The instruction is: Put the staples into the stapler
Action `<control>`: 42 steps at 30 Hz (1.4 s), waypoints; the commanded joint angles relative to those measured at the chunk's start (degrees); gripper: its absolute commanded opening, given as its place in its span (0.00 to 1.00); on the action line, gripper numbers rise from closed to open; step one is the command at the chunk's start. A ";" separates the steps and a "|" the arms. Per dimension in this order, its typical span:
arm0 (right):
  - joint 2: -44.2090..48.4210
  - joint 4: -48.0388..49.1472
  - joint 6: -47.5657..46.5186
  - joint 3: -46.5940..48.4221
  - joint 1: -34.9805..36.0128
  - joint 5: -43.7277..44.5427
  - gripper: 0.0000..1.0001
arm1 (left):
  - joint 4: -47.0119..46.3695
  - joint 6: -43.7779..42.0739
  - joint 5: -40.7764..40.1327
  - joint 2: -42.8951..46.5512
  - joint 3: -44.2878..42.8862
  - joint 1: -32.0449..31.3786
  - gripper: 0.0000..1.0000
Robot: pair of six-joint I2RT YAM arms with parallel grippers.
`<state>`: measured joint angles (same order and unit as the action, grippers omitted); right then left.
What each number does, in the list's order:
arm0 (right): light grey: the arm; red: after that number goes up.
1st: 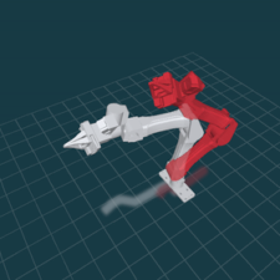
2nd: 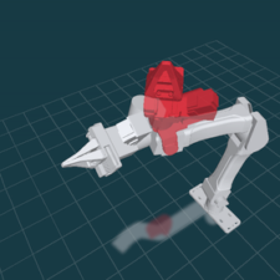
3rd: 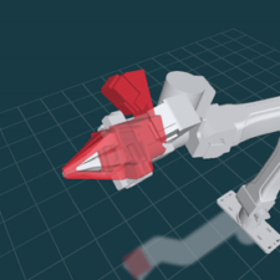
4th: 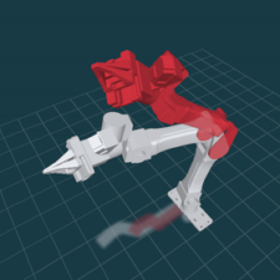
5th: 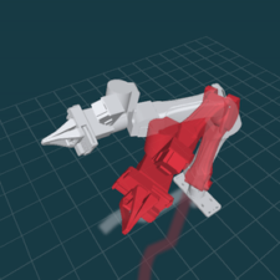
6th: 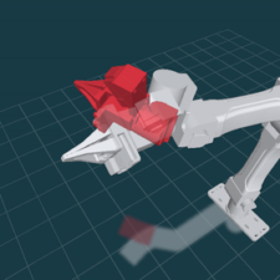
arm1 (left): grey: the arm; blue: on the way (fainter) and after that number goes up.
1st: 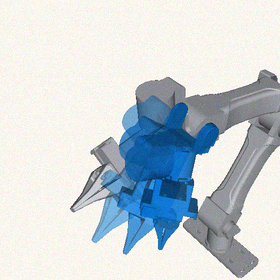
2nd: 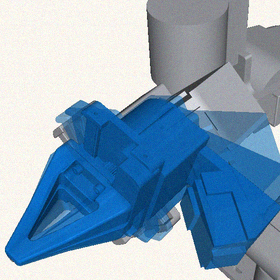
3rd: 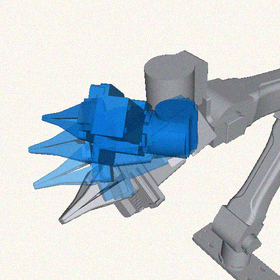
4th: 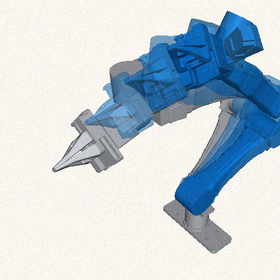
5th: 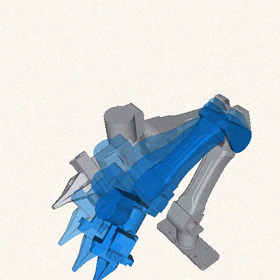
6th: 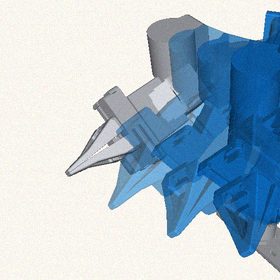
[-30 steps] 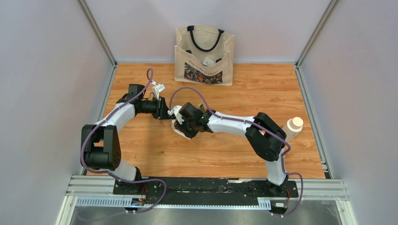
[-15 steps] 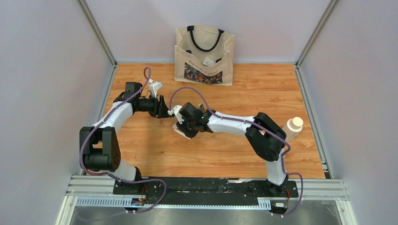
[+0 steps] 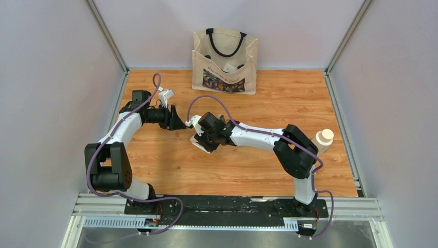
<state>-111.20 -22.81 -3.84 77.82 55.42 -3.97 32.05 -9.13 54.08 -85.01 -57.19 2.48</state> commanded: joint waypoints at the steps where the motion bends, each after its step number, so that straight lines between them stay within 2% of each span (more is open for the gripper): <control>1: 4.06 0.66 -1.09 0.05 0.04 0.01 0.29 | 0.73 -2.21 0.06 2.22 -2.23 0.42 0.61; 20: 13.54 -2.77 -7.41 -3.90 -0.92 2.03 0.34 | 1.79 -1.07 -0.03 2.83 -6.17 0.33 0.61; 26: 17.59 -2.94 -8.99 -5.75 -7.15 0.72 0.36 | 1.43 0.51 -1.44 1.35 -12.76 -2.21 0.62; 31: 18.12 -1.28 -10.31 -8.12 -14.36 -2.71 0.38 | -0.58 3.58 -2.58 -3.66 -21.10 -7.65 0.62; 35: 16.63 0.22 -12.42 -10.41 -18.23 -5.61 0.40 | -0.85 5.52 -3.20 -11.38 -29.36 -12.40 0.62; 42: 15.05 -0.57 -13.39 -11.55 -20.61 -10.44 0.42 | -2.87 8.77 -2.49 -21.94 -38.08 -19.09 0.62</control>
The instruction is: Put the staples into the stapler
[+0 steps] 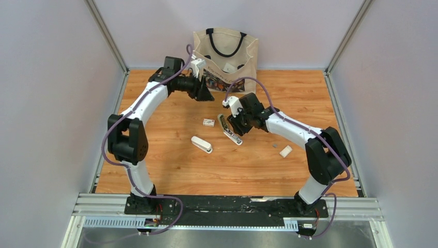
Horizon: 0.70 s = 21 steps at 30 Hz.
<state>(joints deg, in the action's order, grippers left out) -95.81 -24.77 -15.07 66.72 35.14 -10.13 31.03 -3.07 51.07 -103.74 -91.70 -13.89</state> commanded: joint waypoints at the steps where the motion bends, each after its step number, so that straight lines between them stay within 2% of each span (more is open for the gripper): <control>1: -0.43 1.31 -2.16 -0.45 -0.42 -4.37 0.42 | -2.19 4.11 0.44 -4.18 -3.75 -3.33 0.62; 10: -4.38 -1.50 -2.42 0.61 -0.42 -4.11 0.40 | -7.12 7.20 0.70 -8.40 -1.73 -5.09 0.62; 21: -5.35 -2.21 -2.33 0.78 -0.42 -3.76 0.33 | -6.77 6.50 0.52 -8.32 0.99 -5.18 0.62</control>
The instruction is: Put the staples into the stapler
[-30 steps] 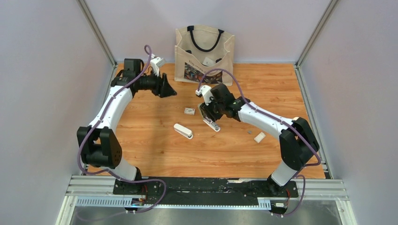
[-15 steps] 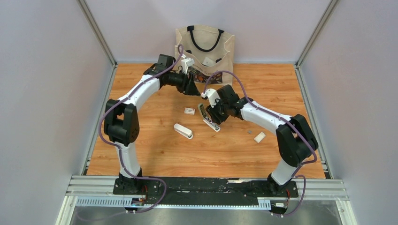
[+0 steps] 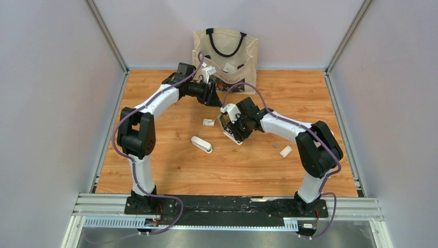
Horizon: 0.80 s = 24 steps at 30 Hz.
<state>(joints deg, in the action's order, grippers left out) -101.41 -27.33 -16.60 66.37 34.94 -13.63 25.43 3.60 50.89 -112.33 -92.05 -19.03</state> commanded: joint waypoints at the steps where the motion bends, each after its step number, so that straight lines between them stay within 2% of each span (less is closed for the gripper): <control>1: 0.24 0.26 -0.89 1.04 -0.22 -0.26 0.31 | -1.09 -0.34 0.70 0.27 1.78 -0.05 0.62; 18: -0.02 -0.44 -0.89 0.96 0.30 0.36 0.31 | 0.23 -1.49 2.02 0.71 6.00 -0.05 0.61; 24: -0.37 -0.35 -1.06 1.04 0.66 0.71 0.26 | 0.06 -1.66 1.23 0.10 6.62 0.04 0.61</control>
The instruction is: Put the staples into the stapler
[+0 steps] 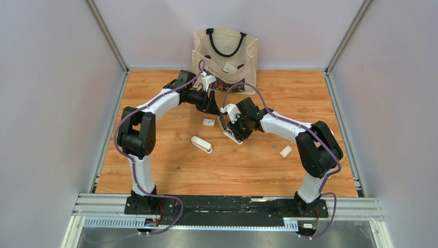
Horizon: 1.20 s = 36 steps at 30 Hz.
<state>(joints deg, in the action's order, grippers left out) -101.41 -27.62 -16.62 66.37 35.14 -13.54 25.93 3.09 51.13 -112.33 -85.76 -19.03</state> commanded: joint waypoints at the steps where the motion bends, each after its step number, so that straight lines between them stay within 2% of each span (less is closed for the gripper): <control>1: -0.37 -0.07 -0.96 1.04 0.55 0.71 0.26 | -0.53 -0.99 0.98 -0.08 0.24 -0.04 0.61; 20: -0.29 -0.16 -0.87 0.96 0.81 1.15 0.25 | 0.70 -2.13 0.90 -1.66 0.59 -1.71 0.56; 29: -0.37 0.02 -0.87 0.96 0.81 1.24 0.25 | 0.52 -1.95 3.09 -1.22 0.15 -2.86 0.46; 36: -0.46 0.02 -0.78 0.87 0.81 1.41 0.24 | 0.17 -2.04 3.80 0.10 0.68 -4.70 0.45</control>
<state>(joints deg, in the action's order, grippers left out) -101.41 -27.64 -16.80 66.37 35.51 -12.84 26.57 2.17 52.45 -113.86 -85.41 -22.17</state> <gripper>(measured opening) 0.250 0.448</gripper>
